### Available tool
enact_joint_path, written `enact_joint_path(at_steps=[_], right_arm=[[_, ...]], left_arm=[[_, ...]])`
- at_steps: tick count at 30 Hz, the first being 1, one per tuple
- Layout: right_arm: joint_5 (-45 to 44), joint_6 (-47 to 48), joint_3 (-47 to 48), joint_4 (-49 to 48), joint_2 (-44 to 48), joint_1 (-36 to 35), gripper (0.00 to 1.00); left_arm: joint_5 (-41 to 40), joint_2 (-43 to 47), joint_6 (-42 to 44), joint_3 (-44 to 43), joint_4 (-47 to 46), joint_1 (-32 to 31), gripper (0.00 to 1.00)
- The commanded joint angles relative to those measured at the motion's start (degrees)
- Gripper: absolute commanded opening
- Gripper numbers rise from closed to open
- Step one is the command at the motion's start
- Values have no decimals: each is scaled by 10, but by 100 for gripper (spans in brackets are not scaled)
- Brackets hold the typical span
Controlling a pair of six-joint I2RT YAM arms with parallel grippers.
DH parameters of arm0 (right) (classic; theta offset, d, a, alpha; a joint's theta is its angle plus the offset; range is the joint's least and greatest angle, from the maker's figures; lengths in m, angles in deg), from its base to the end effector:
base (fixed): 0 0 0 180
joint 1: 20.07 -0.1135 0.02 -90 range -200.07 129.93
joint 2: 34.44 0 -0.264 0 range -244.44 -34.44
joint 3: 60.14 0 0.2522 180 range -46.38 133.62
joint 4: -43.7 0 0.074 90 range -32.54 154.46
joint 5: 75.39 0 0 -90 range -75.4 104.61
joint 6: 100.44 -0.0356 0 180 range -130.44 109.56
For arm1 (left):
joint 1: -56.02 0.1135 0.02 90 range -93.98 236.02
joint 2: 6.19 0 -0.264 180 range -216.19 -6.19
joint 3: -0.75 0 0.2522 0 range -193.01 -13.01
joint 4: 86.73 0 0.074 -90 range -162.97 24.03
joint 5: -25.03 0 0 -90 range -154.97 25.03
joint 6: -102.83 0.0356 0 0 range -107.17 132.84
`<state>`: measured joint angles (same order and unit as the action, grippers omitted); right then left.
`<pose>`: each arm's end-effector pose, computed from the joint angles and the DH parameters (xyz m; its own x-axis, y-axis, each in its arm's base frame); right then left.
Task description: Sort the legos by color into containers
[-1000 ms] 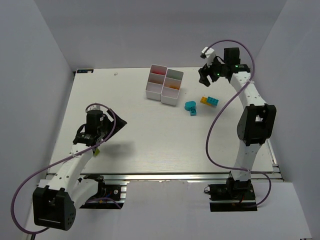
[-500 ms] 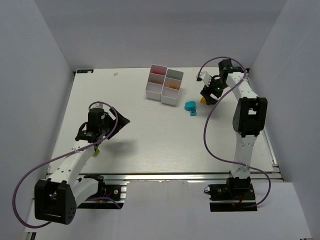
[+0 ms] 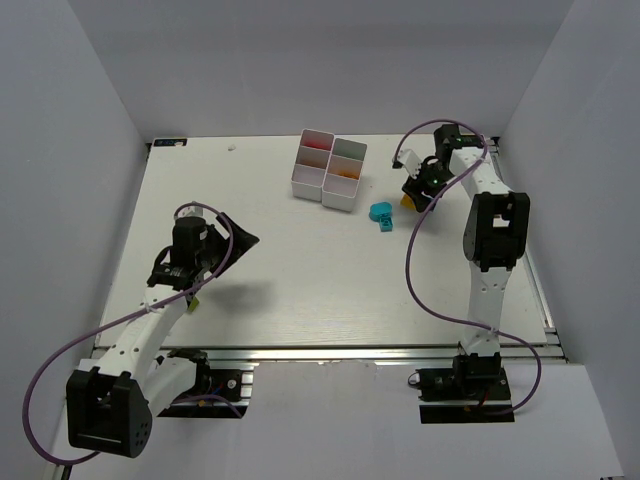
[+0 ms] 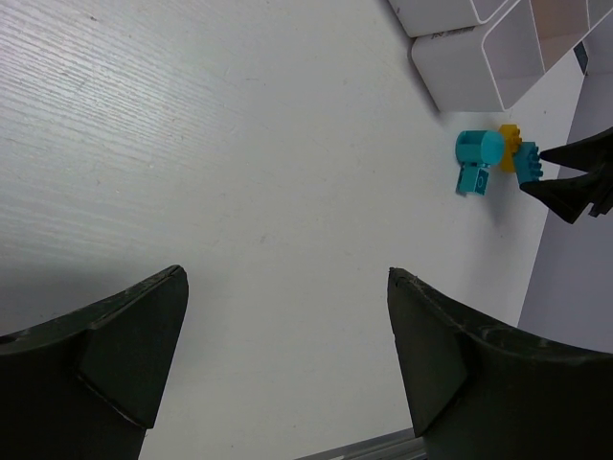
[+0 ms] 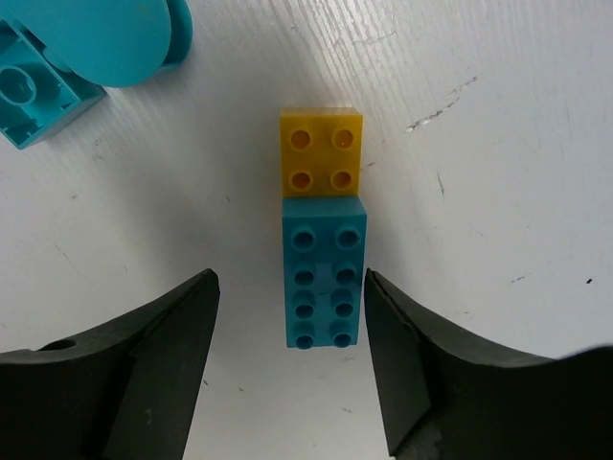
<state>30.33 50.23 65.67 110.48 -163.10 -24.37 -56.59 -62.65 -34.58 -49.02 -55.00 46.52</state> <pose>0.4724 0.0452 0.2056 -0.3130 -0.8651 -0.3919 -0.8964 0.4054 -0.1790 0.2065 -0.0398 0.2363 -0.6179 -0.6351 -0.4635 -0.2645 0.7231 -0.6381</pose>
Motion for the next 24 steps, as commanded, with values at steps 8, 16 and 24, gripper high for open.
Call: enact_joint_path(at_steps=[8, 16, 24], right_arm=[[5, 10, -3, 3, -21, 1, 51], [28, 16, -20, -4, 5, 2, 12], [170, 26, -139, -52, 167, 0, 2]], left_arm=[[5, 6, 0, -3, -1, 2, 94], [50, -6, -12, 9, -53, 2, 94], [167, -72, -45, 10, -162, -26, 89]])
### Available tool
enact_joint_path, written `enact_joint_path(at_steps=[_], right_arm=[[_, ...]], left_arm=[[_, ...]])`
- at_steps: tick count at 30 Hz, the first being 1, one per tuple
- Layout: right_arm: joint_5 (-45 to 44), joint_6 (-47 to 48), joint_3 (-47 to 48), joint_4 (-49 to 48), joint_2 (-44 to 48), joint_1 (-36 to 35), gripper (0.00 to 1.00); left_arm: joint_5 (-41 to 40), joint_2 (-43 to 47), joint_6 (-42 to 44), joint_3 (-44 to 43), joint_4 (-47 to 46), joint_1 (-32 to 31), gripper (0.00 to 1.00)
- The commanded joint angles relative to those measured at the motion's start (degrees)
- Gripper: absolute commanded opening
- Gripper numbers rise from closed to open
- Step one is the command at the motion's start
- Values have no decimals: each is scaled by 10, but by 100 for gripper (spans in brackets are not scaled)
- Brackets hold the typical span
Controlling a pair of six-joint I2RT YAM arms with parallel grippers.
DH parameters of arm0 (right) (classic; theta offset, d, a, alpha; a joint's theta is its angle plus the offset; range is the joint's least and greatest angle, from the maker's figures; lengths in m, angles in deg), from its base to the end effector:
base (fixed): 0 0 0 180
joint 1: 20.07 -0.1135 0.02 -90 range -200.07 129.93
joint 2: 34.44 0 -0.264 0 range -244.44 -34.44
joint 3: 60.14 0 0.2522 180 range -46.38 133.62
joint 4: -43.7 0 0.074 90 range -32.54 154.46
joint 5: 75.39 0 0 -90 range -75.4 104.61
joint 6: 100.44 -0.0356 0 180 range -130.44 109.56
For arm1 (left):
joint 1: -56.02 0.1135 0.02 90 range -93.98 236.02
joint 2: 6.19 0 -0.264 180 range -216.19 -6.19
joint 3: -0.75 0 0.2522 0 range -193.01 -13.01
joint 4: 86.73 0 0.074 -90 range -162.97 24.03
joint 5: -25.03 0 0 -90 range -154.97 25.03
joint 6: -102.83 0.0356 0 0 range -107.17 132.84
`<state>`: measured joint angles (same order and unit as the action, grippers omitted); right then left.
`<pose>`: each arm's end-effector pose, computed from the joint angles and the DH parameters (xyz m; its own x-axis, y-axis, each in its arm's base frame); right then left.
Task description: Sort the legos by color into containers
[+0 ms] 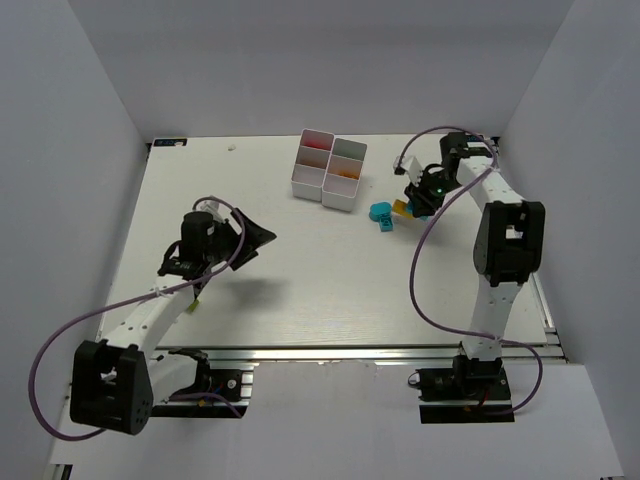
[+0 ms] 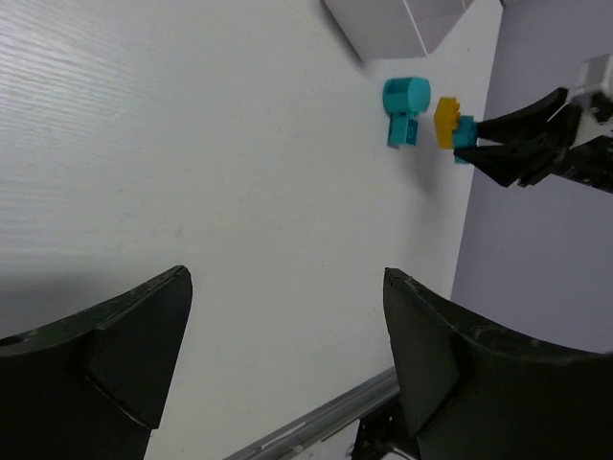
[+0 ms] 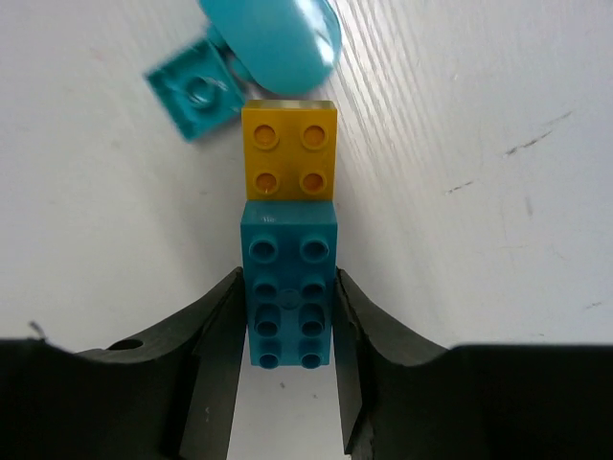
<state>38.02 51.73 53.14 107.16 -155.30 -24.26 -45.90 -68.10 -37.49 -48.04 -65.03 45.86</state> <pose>0.4379 0.0463 0.2060 -0.2672 -0.8333 -0.4840 -0.9255 0.3618 -0.1119 0.2240 -0.0520 0.2277 -0.6904 -0.6153 -0.3806 -0.1575 0.6413 -0.7509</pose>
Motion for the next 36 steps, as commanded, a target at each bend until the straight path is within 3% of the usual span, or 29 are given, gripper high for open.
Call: enact_joint_path(at_steps=[1, 4, 13, 26, 36], right_arm=[[107, 11, -22, -14, 116, -10, 1], [155, 8, -71, -17, 169, -36, 0], [208, -96, -172, -73, 249, -145, 0], [198, -144, -181, -115, 249, -234, 0], [179, -157, -174, -132, 229, -245, 0]], left_arm=[[61, -27, -16, -5, -73, -28, 89], [65, -65, -19, -28, -103, -56, 84], [72, -157, -34, -99, -170, -113, 82], [82, -218, -81, -115, -233, -154, 78], [99, -247, -89, -128, -247, -167, 66]])
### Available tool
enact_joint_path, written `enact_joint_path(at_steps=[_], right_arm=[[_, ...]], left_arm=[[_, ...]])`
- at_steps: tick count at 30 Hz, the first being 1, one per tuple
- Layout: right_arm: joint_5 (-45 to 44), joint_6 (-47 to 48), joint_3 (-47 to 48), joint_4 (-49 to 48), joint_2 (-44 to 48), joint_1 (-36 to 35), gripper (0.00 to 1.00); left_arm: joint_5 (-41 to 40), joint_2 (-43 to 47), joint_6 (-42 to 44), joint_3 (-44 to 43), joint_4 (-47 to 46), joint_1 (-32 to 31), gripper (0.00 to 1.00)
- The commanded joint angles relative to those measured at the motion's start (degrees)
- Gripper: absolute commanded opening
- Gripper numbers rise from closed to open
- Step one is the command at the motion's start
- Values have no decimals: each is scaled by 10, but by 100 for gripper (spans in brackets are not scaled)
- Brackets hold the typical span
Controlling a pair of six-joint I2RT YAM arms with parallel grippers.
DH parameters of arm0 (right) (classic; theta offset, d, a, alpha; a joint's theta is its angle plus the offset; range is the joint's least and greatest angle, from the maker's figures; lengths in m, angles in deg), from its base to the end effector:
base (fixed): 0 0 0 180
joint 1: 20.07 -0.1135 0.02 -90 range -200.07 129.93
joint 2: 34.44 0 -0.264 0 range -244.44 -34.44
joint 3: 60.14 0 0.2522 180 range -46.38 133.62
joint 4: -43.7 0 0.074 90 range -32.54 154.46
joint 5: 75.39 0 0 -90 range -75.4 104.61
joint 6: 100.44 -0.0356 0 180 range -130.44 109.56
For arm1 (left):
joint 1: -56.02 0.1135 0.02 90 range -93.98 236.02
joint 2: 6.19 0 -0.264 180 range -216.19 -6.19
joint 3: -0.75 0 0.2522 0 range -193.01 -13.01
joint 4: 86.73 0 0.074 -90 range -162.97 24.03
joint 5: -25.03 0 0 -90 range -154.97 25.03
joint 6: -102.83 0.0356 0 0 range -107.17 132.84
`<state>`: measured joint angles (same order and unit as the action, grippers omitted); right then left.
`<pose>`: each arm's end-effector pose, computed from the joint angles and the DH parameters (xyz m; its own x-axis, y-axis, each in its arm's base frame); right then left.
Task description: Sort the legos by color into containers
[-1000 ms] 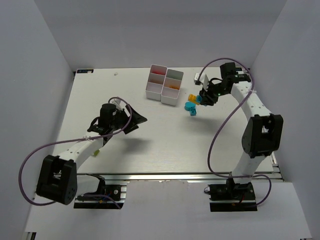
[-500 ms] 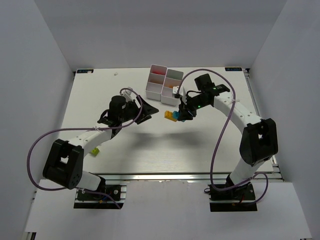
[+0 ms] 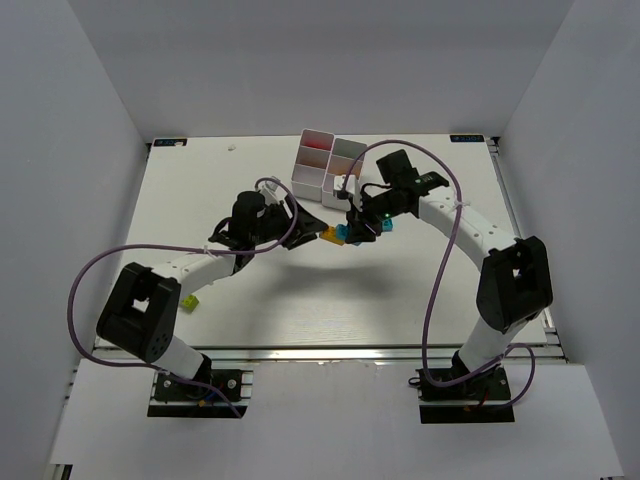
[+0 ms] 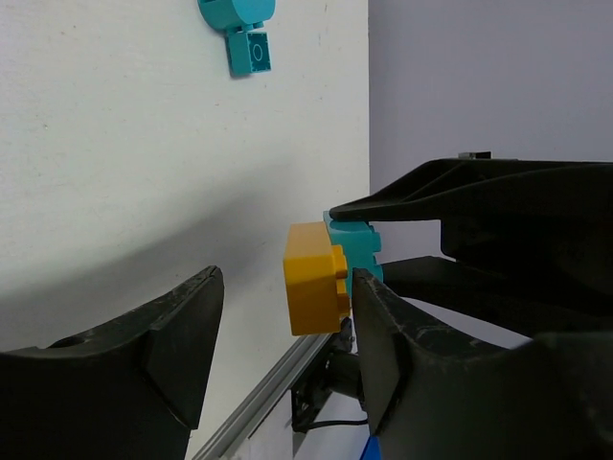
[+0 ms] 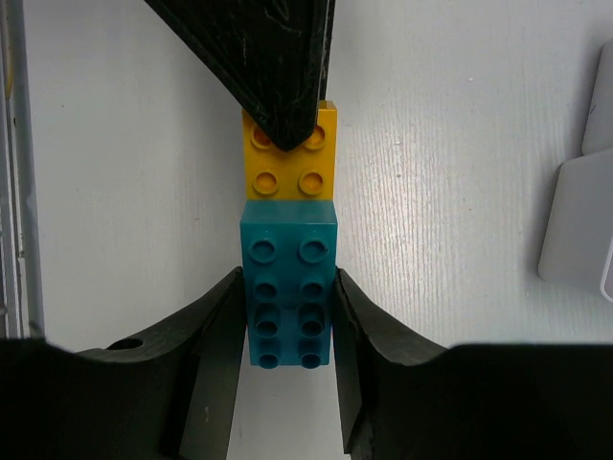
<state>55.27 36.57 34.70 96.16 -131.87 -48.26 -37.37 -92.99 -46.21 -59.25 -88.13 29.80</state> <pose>0.3098 0.1924 0.2811 0.0102 -0.6241 -0.7813 -0.9971 0.0524 -0.0549 0.2849 -0.1587 0.2181 -0.8557 -0.4257 -0.2943 0.0646 0.4764 -0.8769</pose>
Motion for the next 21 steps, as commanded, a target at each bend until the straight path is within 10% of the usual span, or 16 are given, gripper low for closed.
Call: enact_joint_path(at_steps=[1, 13, 21], right_arm=[[7, -5, 11, -23, -5, -6, 0], [15, -15, 5, -36, -7, -16, 0], [3, -11, 0, -39, -3, -16, 0]], left_arm=[[15, 1, -3, -15, -18, -7, 65], [33, -15, -19, -9, -37, -15, 50], [30, -22, -13, -17, -19, -16, 11]])
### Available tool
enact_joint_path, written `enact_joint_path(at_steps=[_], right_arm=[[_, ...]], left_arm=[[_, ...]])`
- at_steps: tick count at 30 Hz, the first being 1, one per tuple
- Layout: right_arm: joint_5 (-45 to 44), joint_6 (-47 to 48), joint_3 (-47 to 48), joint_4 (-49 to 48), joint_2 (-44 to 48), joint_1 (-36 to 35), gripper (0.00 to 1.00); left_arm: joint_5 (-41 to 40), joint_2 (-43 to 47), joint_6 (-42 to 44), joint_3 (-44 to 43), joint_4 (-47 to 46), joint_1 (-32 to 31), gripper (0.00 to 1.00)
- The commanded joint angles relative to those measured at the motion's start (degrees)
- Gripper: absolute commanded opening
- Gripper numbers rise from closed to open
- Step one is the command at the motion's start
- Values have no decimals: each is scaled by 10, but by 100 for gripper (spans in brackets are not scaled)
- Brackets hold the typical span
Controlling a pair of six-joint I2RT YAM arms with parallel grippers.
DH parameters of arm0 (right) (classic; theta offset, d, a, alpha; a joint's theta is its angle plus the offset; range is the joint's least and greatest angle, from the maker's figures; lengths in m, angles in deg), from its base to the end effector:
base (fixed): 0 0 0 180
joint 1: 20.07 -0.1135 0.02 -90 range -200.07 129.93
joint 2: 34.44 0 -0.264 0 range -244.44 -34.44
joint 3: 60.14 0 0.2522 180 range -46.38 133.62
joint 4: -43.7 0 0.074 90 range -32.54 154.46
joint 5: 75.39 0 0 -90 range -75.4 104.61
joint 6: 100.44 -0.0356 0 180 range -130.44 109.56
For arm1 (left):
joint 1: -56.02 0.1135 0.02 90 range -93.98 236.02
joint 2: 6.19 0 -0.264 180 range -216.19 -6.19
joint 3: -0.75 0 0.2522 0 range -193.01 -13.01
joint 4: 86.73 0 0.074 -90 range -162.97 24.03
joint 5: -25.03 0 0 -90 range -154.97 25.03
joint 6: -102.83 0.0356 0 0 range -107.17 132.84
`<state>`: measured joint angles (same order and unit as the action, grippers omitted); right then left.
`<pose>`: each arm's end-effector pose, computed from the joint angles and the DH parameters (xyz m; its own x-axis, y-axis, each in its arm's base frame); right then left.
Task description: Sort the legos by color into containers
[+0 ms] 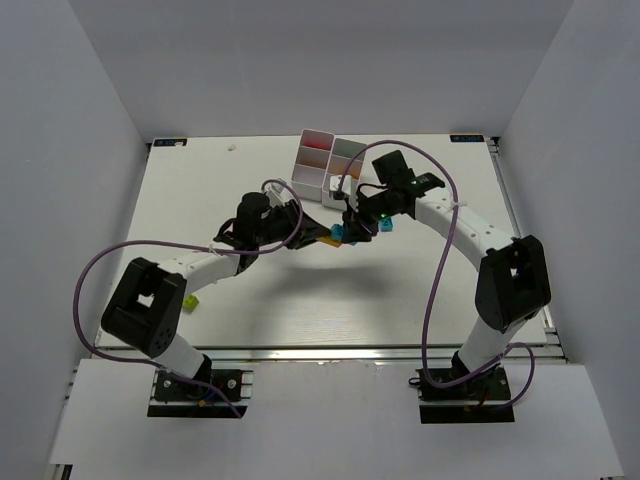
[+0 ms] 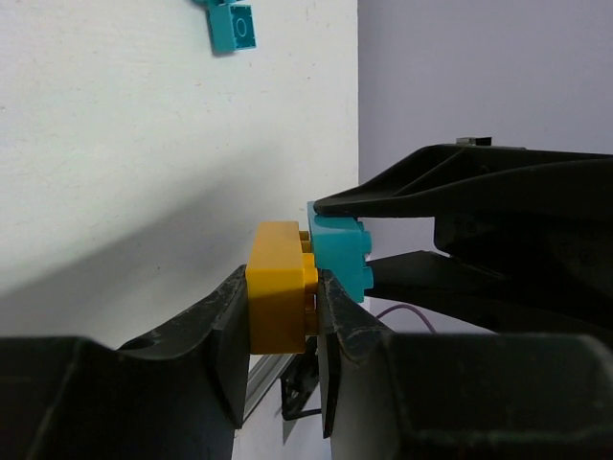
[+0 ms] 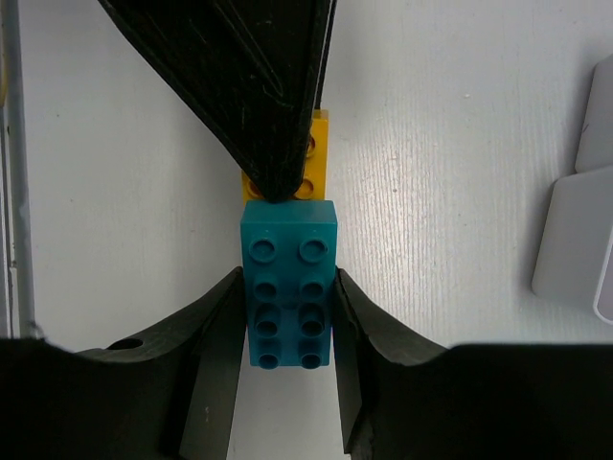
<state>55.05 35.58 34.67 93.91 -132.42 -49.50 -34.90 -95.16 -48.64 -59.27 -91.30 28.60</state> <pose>0.3098 0.2013 0.2799 0.0262 -0.6140 -0.7888 -0.9967 0.0445 -0.0677 0.2860 -0.1684 0.2121 -0.8811 -0.3995 -0.2533 0.0619 0.4335 -0.8990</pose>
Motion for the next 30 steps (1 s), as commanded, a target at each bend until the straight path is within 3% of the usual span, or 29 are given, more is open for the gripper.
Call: enact_joint_path(at_steps=[1, 3, 5, 11, 18, 25, 30], right_arm=[[-1, -1, -3, -17, 5, -4, 0], [-19, 7, -16, -20, 17, 0, 0], [-31, 8, -28, -26, 31, 10, 0], [-63, -49, -74, -82, 77, 69, 0], [-59, -85, -136, -149, 132, 124, 0], [-44, -98, -171, -171, 157, 140, 0], [-35, -103, -180, -182, 161, 145, 0]], left_arm=[[-5, 1, 32, -23, 33, -4, 9], [-51, -1, 60, -55, 123, -4, 0], [-77, -12, 99, -101, 204, 2, 0], [-150, -92, 131, -271, 300, 14, 0], [-156, -231, 53, -457, 309, 14, 0], [-197, -303, -26, -558, 312, 14, 0], [-215, -331, -53, -583, 304, 14, 0]])
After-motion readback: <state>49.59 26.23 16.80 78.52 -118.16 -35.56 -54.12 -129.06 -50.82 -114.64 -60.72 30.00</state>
